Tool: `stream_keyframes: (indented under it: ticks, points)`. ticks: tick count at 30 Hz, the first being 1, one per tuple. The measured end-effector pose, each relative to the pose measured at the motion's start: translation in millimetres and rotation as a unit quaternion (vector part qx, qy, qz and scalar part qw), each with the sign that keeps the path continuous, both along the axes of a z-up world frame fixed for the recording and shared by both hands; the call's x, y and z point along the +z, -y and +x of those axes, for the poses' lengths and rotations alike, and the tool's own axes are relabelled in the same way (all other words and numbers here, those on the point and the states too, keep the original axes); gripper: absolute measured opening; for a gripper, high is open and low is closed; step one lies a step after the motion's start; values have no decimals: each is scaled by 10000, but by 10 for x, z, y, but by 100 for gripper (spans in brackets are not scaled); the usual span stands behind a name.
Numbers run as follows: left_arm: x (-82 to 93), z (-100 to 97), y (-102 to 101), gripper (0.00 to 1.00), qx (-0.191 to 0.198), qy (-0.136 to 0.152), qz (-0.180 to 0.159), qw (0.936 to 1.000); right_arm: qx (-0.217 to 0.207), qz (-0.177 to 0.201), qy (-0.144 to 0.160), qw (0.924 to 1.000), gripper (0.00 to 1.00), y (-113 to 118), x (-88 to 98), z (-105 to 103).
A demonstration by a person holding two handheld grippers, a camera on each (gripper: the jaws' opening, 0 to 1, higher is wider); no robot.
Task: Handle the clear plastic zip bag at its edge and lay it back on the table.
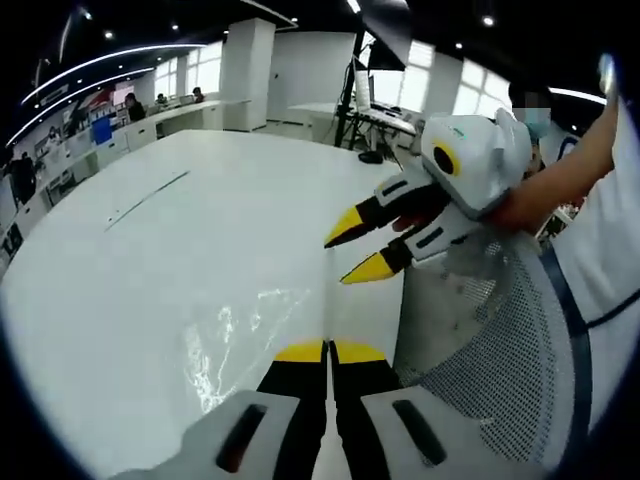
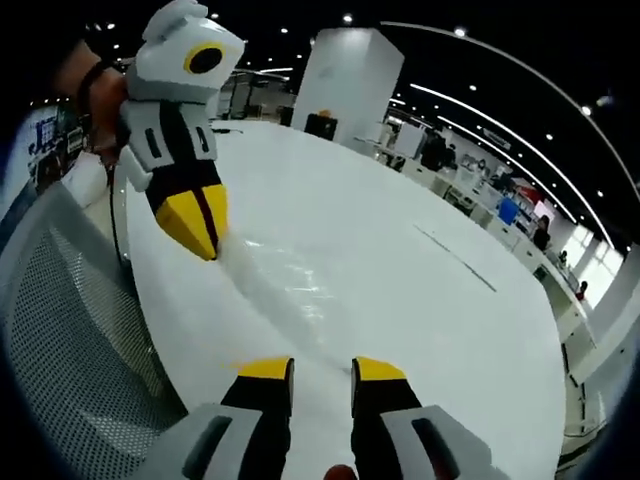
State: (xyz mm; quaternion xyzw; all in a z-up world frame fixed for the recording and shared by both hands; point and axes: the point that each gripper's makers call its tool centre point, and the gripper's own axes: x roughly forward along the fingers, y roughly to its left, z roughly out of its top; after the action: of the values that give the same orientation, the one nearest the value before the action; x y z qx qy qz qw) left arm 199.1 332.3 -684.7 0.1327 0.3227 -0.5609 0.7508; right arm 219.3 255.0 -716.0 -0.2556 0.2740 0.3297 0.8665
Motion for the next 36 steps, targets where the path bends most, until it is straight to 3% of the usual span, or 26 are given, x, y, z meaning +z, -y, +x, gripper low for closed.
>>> stream_keyframes:
  ticks: [15,21,24,26,31,36]
  points:
    - [21,-20,-86,0,-50,-214,-16,9998,236,-110,44,9997,0,-57,-17,-73]
    - [31,-7,-100,0,35,-270,-26,9996,306,-163,35,9994,0,-72,-12,-102]
    - [49,-11,-101,0,19,-335,-82,9994,467,-384,65,9982,0,-76,-40,-114]
    - [68,-20,-93,0,60,-397,-139,9991,432,-394,24,9983,8,-81,-51,-135]
    - [102,-63,-59,0,-14,-451,-180,9988,519,-584,120,9969,14,-101,-47,-128]
    - [107,-84,-59,0,-90,-484,-196,9986,684,-664,231,9952,9,-159,-9,-93]
